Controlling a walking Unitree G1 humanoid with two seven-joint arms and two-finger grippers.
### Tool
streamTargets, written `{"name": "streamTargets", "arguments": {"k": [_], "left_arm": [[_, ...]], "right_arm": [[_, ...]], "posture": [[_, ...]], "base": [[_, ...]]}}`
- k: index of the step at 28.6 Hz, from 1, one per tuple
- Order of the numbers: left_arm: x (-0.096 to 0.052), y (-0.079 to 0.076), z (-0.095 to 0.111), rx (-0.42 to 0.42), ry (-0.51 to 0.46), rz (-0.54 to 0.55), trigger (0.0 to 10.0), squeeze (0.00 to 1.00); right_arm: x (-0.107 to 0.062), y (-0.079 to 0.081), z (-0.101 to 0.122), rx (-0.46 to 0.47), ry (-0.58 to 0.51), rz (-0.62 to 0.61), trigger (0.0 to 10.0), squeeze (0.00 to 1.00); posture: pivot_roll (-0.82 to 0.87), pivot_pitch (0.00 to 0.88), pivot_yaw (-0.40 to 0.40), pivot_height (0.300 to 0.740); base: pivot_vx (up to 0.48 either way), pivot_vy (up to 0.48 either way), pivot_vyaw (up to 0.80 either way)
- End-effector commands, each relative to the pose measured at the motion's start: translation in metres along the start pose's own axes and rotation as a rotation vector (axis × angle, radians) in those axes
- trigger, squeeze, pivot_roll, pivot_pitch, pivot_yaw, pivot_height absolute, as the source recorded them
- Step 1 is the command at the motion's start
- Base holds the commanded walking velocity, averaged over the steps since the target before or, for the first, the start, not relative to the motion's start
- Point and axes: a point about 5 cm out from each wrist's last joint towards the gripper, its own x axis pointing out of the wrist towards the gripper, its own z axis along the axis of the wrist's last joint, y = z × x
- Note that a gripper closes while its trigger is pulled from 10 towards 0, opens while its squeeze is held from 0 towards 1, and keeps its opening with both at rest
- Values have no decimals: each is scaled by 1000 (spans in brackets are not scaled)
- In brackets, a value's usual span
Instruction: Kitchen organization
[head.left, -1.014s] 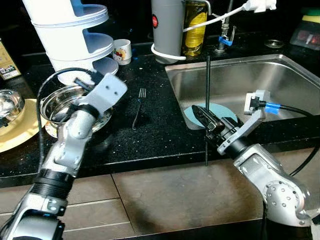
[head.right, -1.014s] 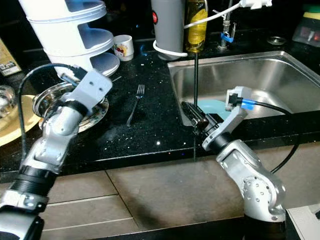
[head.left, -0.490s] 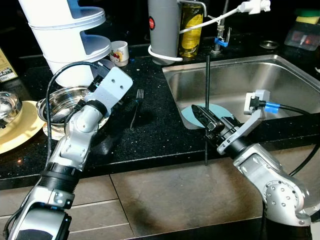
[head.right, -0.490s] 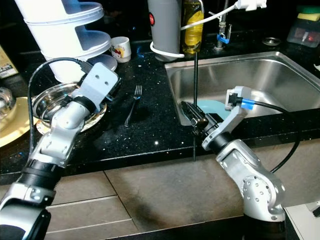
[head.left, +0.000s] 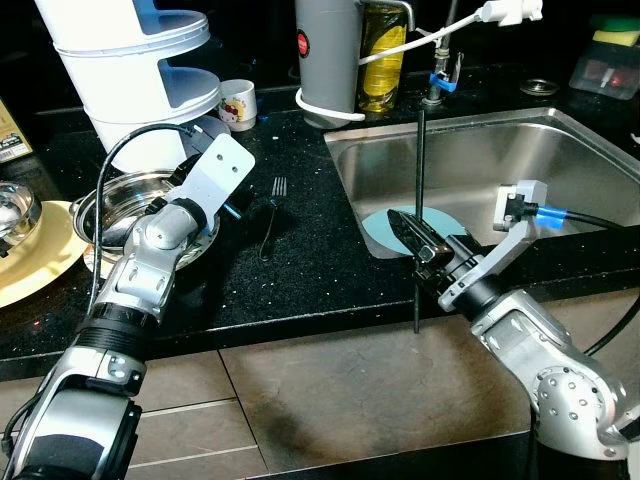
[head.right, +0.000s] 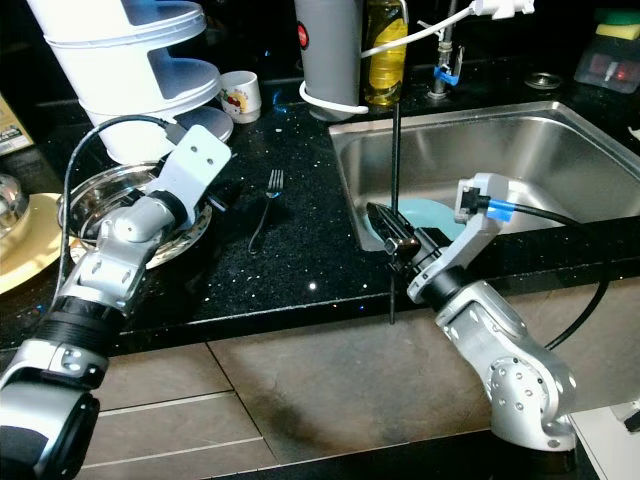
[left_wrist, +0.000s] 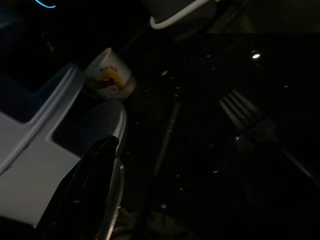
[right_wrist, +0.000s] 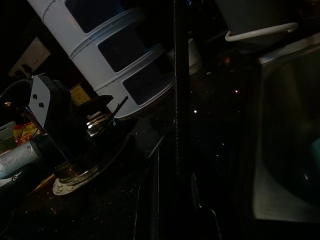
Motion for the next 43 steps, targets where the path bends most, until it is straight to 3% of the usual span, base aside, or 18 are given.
{"name": "streamTargets", "arguments": {"k": [1, 19, 27, 33, 36, 38, 40, 43], "left_arm": [[2, -4, -2, -5, 20, -29, 0, 0], [0, 2, -5, -8, 47, -16, 0, 0], [0, 6, 5, -22, 0, 20, 0, 0], [-1, 16, 21, -25, -65, 75, 0, 0], [-2, 20, 30, -68, -106, 94, 0, 0], [-4, 26, 43, -75, -168, 118, 0, 0], [-9, 42, 66, -48, -268, 193, 0, 0], [-16, 55, 83, -13, -342, 262, 0, 0]], "right_arm": [[-3, 1, 1, -8, 1, -5, 10000, 0], [0, -6, 2, -13, 3, -33, 10000, 0], [1, -8, 3, -16, -8, -39, 10000, 0], [5, -8, 3, -15, -14, -35, 10000, 0], [6, -8, 3, -14, -15, -34, 10000, 0], [7, -8, 3, -12, -19, -33, 10000, 0], [8, -9, 2, -10, -23, -34, 10000, 0], [9, -9, 2, -6, -28, -35, 10000, 0]], "posture": [[-164, 0, 58, 740], [-157, 0, 52, 740], [-152, 0, 53, 740], [-146, 0, 53, 740], [-143, 0, 54, 740], [-142, 0, 56, 740], [-137, 0, 55, 740], [-131, 0, 53, 740]], "base": [[0, 0, 0], [0, 0, 0], [0, 0, 0], [0, 0, 0], [0, 0, 0], [0, 0, 0], [0, 0, 0], [0, 0, 0]]}}
